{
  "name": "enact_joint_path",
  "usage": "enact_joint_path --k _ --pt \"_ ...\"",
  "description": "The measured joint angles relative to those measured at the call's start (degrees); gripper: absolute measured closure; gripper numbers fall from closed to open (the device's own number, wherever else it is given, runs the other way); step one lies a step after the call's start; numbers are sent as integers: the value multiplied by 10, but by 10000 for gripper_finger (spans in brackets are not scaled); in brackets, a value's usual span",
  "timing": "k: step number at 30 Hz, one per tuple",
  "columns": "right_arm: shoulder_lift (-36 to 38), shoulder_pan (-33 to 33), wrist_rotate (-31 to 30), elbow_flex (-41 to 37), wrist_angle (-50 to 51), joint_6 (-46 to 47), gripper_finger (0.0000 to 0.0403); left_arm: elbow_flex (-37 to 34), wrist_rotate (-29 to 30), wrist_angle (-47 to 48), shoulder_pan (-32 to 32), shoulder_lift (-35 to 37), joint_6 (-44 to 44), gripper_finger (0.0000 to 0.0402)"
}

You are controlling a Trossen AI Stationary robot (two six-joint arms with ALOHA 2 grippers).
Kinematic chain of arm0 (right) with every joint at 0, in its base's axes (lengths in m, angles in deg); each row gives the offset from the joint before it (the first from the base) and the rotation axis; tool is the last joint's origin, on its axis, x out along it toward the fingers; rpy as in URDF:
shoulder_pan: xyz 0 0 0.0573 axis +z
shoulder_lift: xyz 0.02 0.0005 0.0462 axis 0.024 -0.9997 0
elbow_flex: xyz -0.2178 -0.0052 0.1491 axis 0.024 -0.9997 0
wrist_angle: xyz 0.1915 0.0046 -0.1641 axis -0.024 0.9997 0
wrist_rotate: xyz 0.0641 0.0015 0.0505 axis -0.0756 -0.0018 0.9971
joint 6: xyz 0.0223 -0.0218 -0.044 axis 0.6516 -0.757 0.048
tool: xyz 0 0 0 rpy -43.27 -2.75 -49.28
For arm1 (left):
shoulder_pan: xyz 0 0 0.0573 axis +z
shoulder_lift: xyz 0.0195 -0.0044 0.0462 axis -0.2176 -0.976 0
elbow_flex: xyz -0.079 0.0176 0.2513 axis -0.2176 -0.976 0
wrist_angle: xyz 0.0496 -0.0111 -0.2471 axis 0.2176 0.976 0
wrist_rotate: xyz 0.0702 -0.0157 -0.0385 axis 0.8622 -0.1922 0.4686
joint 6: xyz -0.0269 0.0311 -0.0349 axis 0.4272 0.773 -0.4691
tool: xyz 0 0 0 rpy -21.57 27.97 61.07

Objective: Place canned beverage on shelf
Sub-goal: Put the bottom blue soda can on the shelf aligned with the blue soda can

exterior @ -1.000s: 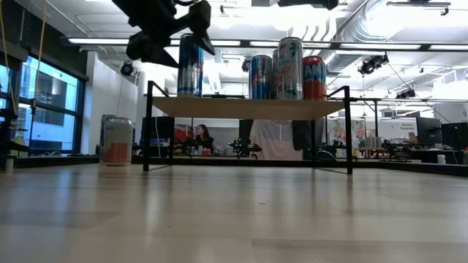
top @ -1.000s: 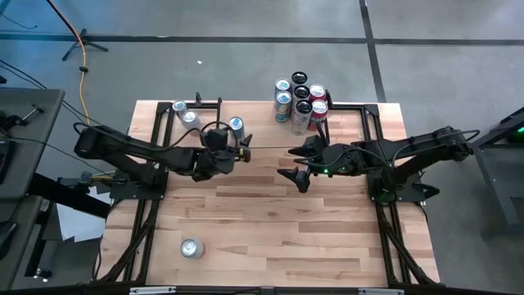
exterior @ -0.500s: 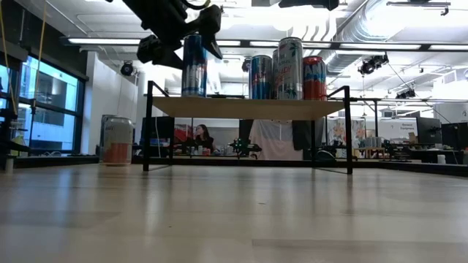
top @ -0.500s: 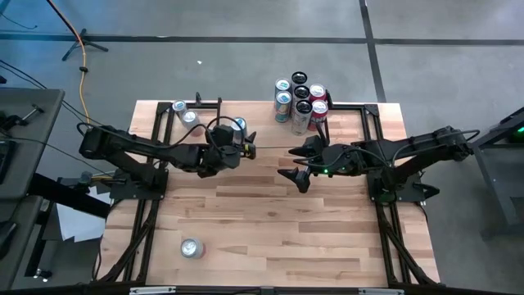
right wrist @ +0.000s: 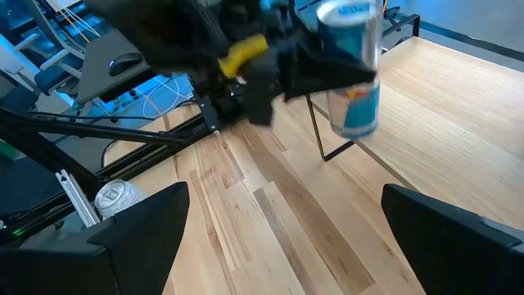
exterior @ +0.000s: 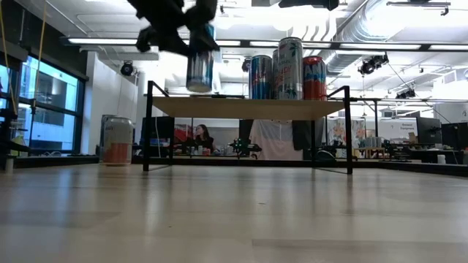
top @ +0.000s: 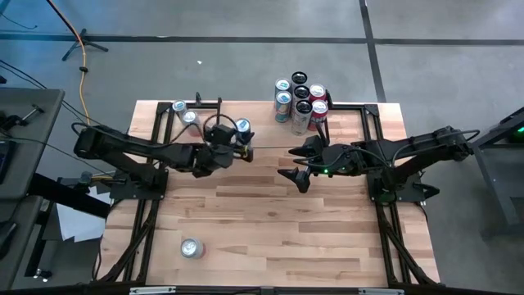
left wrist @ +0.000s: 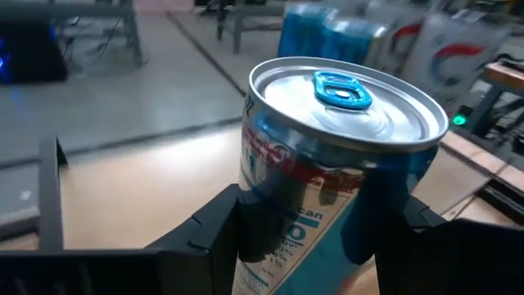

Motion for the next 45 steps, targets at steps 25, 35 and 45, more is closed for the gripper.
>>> enact_joint_path --k 25,35,45 --pt "0 0 6 0 -1 30 12 0 -765 -142 279 39 356 223" --pt "0 1 8 0 0 32 12 0 -766 -143 280 -18 392 216" --pt "0 1 8 0 0 31 12 0 -730 -143 280 -17 427 216"
